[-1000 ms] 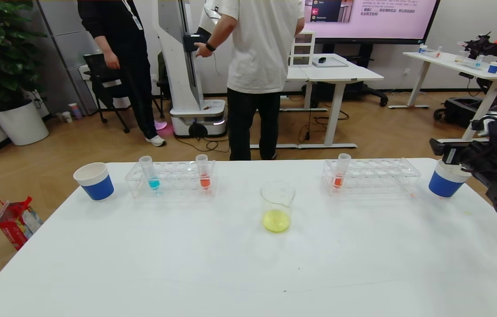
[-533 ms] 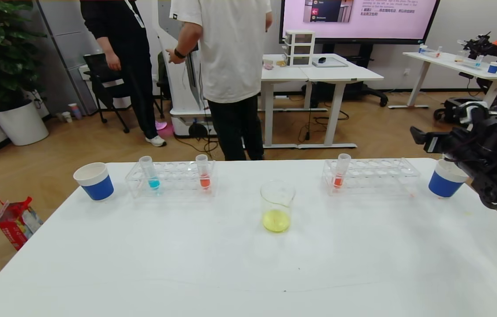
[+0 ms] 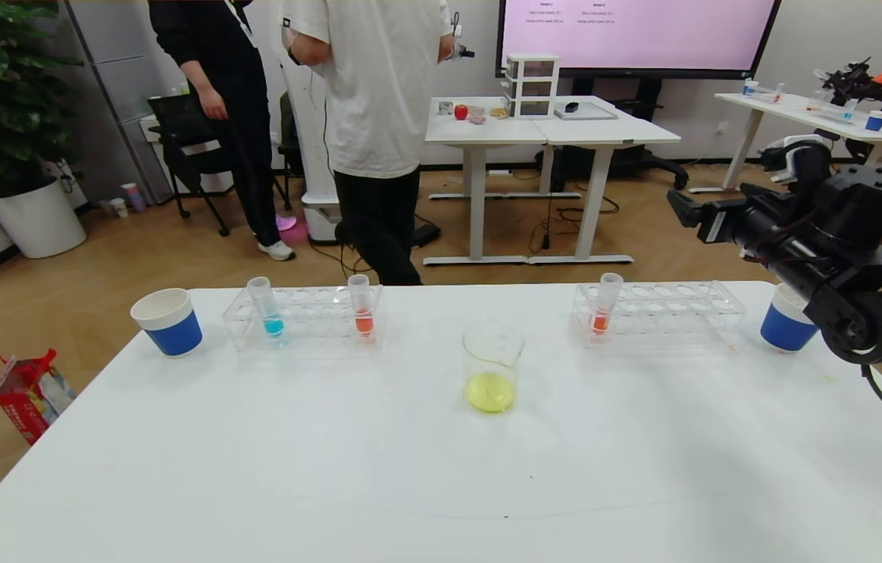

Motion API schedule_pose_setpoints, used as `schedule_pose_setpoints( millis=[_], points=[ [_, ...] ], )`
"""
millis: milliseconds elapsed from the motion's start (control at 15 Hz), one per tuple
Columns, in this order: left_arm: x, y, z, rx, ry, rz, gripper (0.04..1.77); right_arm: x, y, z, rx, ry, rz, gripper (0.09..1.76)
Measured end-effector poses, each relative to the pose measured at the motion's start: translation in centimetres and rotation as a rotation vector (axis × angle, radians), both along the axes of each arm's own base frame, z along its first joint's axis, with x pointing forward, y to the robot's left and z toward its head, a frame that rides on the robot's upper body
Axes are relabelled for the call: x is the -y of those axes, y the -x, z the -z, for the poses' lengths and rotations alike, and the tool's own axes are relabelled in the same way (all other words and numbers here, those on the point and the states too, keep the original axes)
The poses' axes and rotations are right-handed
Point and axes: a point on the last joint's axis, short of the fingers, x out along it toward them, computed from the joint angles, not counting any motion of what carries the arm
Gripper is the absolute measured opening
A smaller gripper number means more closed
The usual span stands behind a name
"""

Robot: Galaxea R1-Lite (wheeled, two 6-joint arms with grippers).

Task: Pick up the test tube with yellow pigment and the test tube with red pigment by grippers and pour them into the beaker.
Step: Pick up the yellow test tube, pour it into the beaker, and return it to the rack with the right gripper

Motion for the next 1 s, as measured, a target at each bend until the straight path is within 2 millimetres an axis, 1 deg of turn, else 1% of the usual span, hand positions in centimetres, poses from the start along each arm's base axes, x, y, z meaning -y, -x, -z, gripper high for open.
schedule_pose_setpoints(
  millis=[133, 267, 467, 600, 800, 1000],
  points=[
    [0.0, 0.0, 0.0, 0.0, 0.001, 0.0, 1.73, -0.2, 0.8, -0.2, 0.017, -0.001, 0.002, 1.74],
    [0.0, 0.0, 0.0, 0.0, 0.001, 0.0, 1.73, -0.5, 2.0, -1.0, 0.059, -0.002, -0.002, 1.74],
    [0.0, 0.0, 0.0, 0.0, 0.001, 0.0, 1.73, -1.1, 5.5, -3.3, 0.114, -0.002, -0.018, 1.74],
    [0.0, 0.0, 0.0, 0.0, 0.0, 0.0, 1.73, -1.3, 8.8, -5.5, 0.173, -0.003, -0.027, 1.74],
    [0.0, 0.0, 0.0, 0.0, 0.0, 0.0, 1.73, -1.2, 14.8, -8.4, 0.275, -0.004, -0.034, 1.74],
    [0.0, 0.0, 0.0, 0.0, 0.0, 0.0, 1.73, -0.8, 21.2, -9.8, 0.37, -0.003, -0.03, 1.74]
  ],
)
